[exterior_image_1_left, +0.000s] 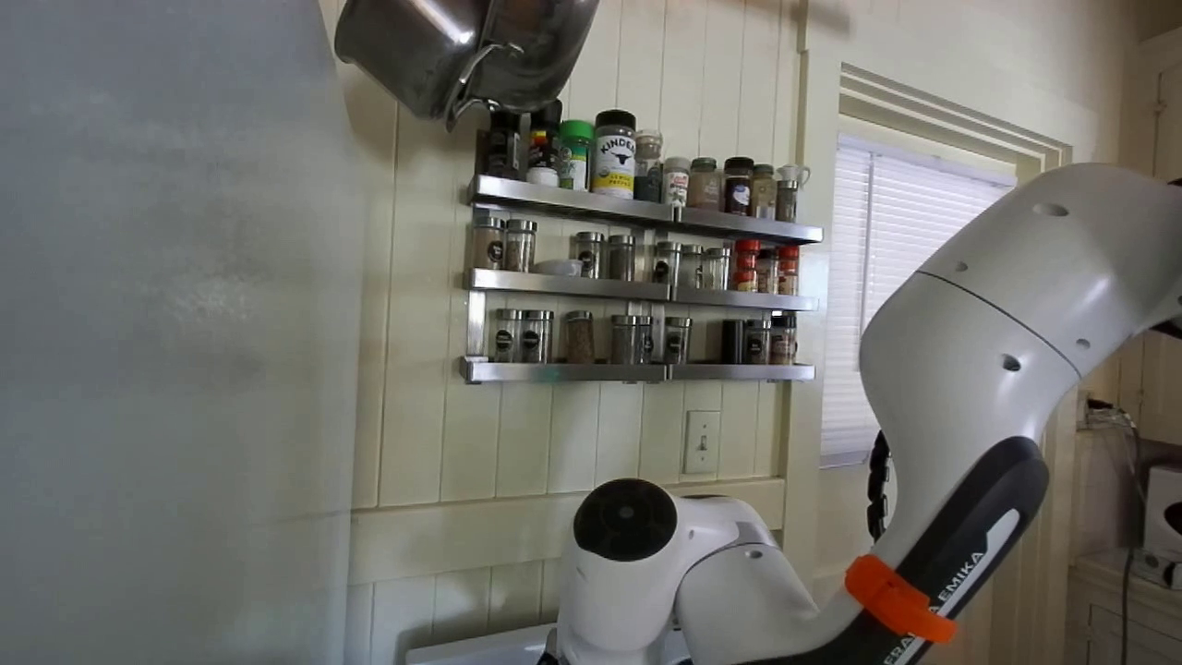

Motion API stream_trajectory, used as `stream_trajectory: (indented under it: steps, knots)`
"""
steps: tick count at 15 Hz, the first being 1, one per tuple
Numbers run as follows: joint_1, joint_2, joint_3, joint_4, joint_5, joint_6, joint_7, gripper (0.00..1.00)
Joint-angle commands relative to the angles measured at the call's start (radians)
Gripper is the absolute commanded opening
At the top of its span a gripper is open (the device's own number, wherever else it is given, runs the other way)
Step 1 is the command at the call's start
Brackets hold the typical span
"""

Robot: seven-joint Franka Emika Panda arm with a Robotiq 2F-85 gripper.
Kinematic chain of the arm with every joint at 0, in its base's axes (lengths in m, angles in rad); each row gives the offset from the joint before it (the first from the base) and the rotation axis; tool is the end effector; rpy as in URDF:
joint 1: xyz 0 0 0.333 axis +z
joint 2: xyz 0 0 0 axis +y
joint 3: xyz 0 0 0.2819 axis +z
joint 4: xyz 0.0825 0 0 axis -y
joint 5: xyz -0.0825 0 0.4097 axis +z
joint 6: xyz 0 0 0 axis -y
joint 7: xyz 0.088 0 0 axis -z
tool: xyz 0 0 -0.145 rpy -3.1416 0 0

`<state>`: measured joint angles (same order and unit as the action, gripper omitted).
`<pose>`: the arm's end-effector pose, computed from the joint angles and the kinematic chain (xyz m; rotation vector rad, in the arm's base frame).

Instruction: Move the silver bowl backwards, remove the purple bowl from inside it and place it on the stove top and place the smaller silver bowl inside the bigger silver bowl

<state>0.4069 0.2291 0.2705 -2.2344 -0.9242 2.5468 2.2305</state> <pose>0.4446 0.3553 0.1908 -2.7613 1.1802 -0.7545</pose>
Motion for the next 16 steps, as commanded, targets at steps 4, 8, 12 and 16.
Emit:
stream_trajectory:
  steps: [4,8,12,16]
  knots:
    - [-0.005,-0.07,0.007,-0.028,0.041,-0.045,-0.061,1.0]
    - [-0.033,-0.065,-0.011,0.007,0.028,-0.065,-0.169,1.0]
    - [-0.06,-0.031,-0.024,0.06,0.041,-0.041,-0.326,1.0]
    - [-0.071,0.017,-0.016,0.126,0.076,0.017,-0.525,1.0]
